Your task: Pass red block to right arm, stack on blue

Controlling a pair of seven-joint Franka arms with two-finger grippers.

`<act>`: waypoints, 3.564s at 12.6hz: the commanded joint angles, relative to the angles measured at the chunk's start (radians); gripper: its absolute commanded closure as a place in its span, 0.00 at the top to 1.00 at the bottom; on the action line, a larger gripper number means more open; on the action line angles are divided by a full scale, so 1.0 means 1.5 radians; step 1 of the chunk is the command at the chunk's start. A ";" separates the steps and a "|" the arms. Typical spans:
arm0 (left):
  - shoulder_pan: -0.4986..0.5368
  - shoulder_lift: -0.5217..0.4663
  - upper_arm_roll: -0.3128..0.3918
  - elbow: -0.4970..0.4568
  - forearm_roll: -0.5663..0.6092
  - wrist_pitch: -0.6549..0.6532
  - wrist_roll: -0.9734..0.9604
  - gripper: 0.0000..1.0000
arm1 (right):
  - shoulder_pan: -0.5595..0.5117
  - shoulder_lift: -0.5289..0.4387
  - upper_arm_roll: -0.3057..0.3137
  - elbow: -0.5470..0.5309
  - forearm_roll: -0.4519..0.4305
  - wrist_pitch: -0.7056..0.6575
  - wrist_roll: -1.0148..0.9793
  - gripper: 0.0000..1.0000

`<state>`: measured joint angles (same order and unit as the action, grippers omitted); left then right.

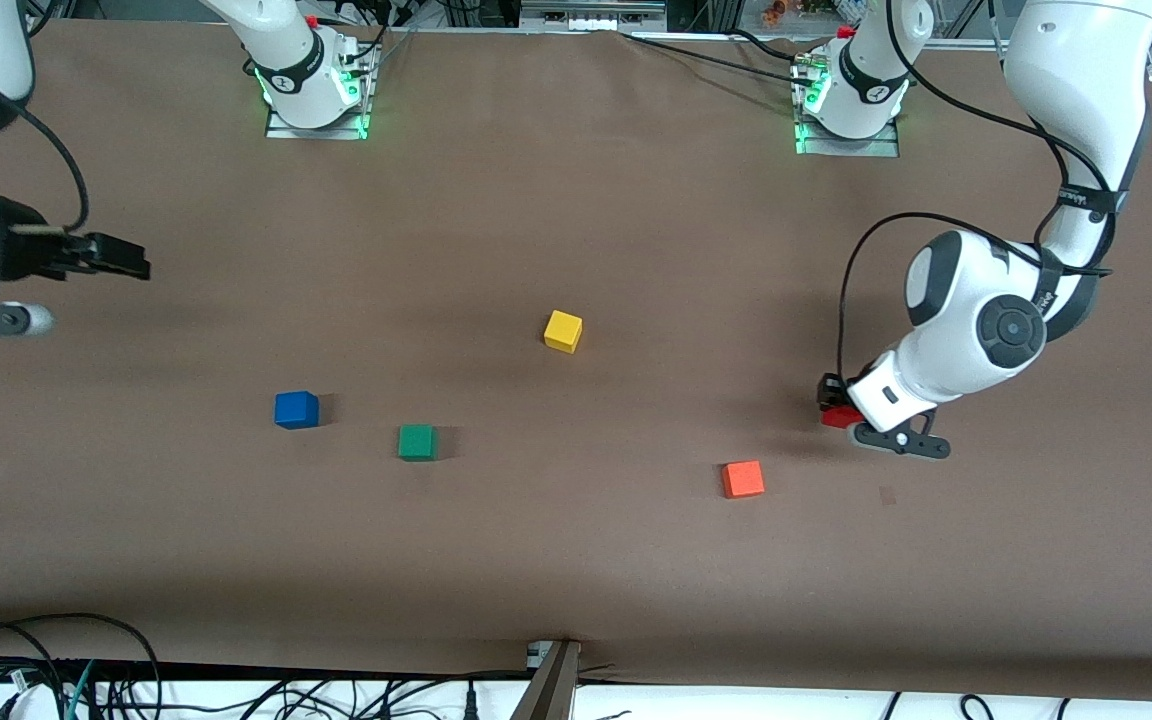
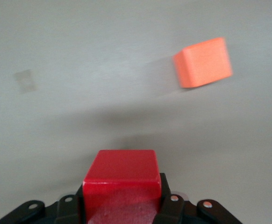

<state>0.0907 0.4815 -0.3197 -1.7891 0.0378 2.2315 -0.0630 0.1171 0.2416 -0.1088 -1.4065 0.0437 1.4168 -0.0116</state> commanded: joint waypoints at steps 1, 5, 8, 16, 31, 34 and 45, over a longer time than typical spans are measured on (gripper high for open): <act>-0.003 -0.001 -0.065 0.036 -0.010 -0.028 -0.046 0.10 | -0.007 0.017 0.007 0.002 0.040 0.000 -0.008 1.00; -0.019 0.010 -0.107 0.072 -0.059 -0.025 -0.039 0.11 | -0.009 0.078 0.008 0.002 0.242 0.001 -0.008 1.00; -0.020 0.036 -0.168 0.101 -0.087 -0.020 0.033 0.11 | -0.010 0.147 0.008 0.002 0.436 0.010 -0.011 1.00; -0.020 0.086 -0.231 0.120 -0.429 0.119 0.548 0.08 | 0.018 0.323 0.012 -0.001 0.843 0.032 -0.102 1.00; -0.141 0.154 -0.246 0.204 -0.663 0.290 0.896 0.00 | 0.112 0.341 0.012 -0.080 1.106 0.070 -0.155 1.00; -0.154 0.177 -0.246 0.228 -0.664 0.292 0.913 0.00 | 0.119 0.340 0.012 -0.080 1.124 0.070 -0.156 1.00; -0.164 0.177 -0.246 0.231 -0.670 0.295 0.912 0.00 | 0.131 0.339 0.012 -0.080 1.135 0.077 -0.167 0.00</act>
<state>-0.1474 0.7303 -0.6830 -1.4726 -0.9267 2.6655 1.2667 0.3094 0.7681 -0.0904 -1.5044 1.7205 1.5258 -0.2429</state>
